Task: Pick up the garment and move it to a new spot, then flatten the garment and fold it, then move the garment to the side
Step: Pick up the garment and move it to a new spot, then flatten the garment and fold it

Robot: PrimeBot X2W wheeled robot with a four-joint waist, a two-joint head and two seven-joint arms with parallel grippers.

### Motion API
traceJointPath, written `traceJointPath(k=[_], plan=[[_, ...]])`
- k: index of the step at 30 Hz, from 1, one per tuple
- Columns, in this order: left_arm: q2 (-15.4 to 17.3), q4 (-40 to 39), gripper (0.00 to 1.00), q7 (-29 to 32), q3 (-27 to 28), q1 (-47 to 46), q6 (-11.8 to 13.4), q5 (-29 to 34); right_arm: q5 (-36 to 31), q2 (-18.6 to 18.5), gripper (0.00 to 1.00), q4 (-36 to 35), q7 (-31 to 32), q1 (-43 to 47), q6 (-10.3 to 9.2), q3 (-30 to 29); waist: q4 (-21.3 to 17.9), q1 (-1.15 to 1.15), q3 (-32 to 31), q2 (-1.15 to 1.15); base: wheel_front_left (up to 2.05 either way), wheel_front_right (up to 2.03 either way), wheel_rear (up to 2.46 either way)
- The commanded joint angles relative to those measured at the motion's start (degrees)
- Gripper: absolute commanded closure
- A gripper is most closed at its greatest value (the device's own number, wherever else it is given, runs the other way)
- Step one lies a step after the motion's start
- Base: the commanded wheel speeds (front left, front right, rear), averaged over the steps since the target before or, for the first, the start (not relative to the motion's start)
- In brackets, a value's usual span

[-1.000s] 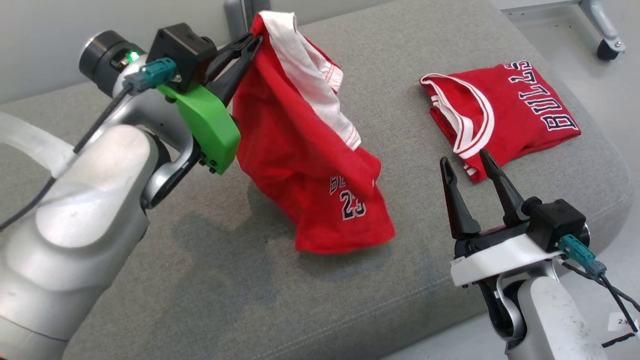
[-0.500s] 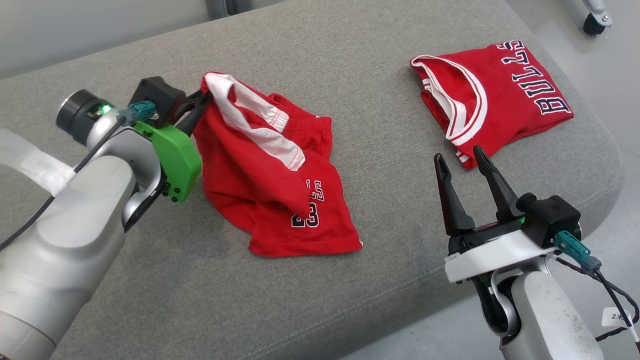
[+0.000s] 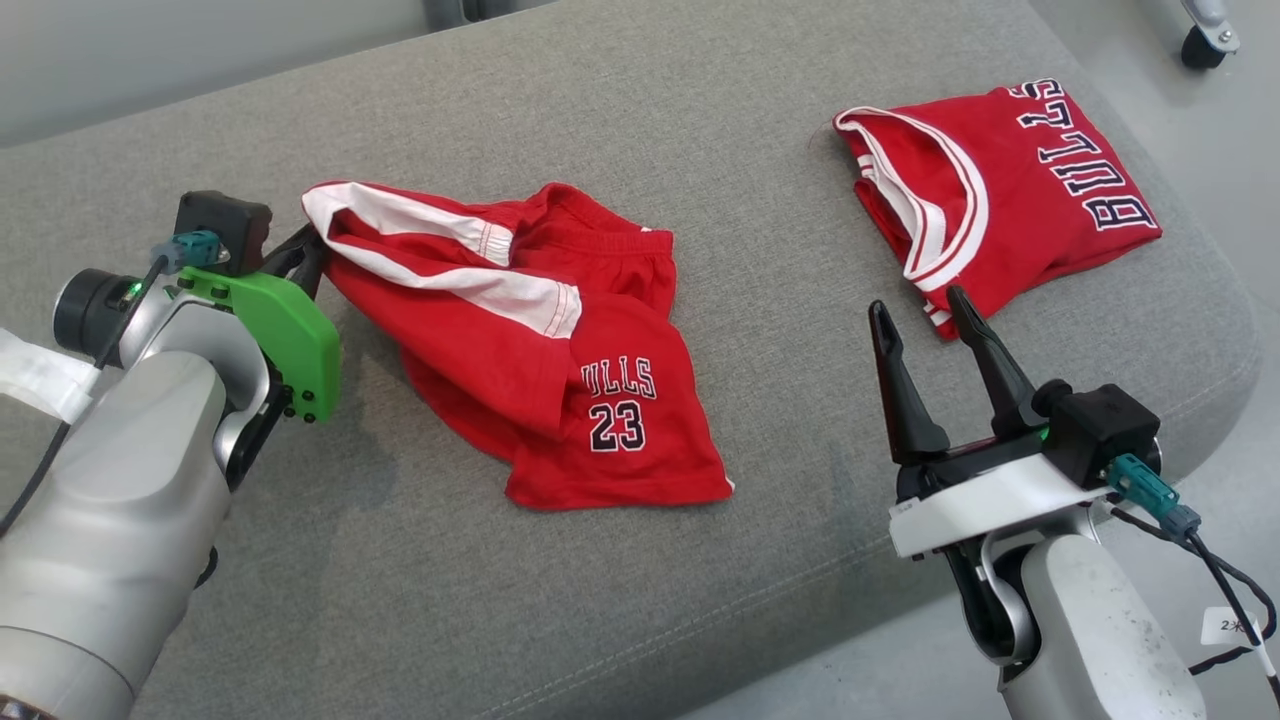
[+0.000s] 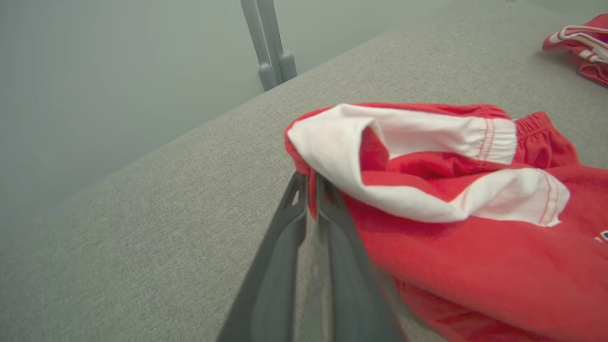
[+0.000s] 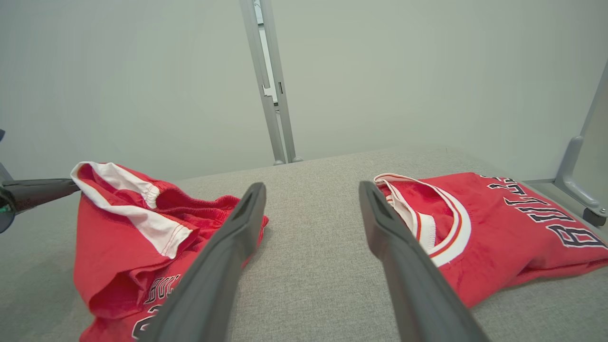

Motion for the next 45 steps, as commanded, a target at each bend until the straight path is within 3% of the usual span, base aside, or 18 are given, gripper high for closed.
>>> traceJointPath(k=[1,10,19,24,32,37,45], plan=[[0.0,0.4,0.0,-0.3,0.3,0.4,0.4,-0.2,-0.1,0.0,0.0,0.2,-0.3,-0.3,-0.07,-0.1,0.3,0.0,-0.3,0.0,0.0,0.0,0.0],[-0.6,5.2,0.0,-1.5,1.1,0.8,0.8,-1.8,-1.0,-0.1,0.0,0.3,0.1,0.5,-0.07,-0.6,2.6,0.0,-2.5,0.0,0.0,0.0,0.0],[-1.4,3.8,0.0,-3.0,-0.6,-1.7,0.0,-0.3,-1.3,-0.1,0.0,0.2,0.8,1.2,-0.07,-0.4,3.6,0.0,-4.2,0.0,0.0,0.0,0.0],[-4.5,1.4,0.0,-3.4,-2.5,-1.8,0.0,1.0,-1.4,-0.1,0.0,-0.4,1.2,1.6,-0.07,-0.4,3.6,0.0,-4.5,0.0,0.0,0.0,0.0],[-11.1,0.1,0.0,-4.5,-4.2,-0.7,4.6,1.9,-1.1,0.0,0.0,-1.3,1.4,2.0,-0.07,-0.2,3.2,0.0,-3.3,0.0,0.0,0.0,0.0],[-13.4,2.5,0.0,-3.3,-4.1,-1.3,6.5,1.2,-0.7,0.0,0.0,-1.4,1.4,1.4,-0.07,0.7,2.3,0.0,-2.2,0.0,0.0,0.0,0.0],[-15.3,7.3,0.0,0.0,-4.9,-3.0,6.1,0.8,-0.3,0.0,0.0,-0.9,1.1,0.8,-0.06,1.3,0.7,0.0,-0.9,0.0,0.0,0.0,0.0]])
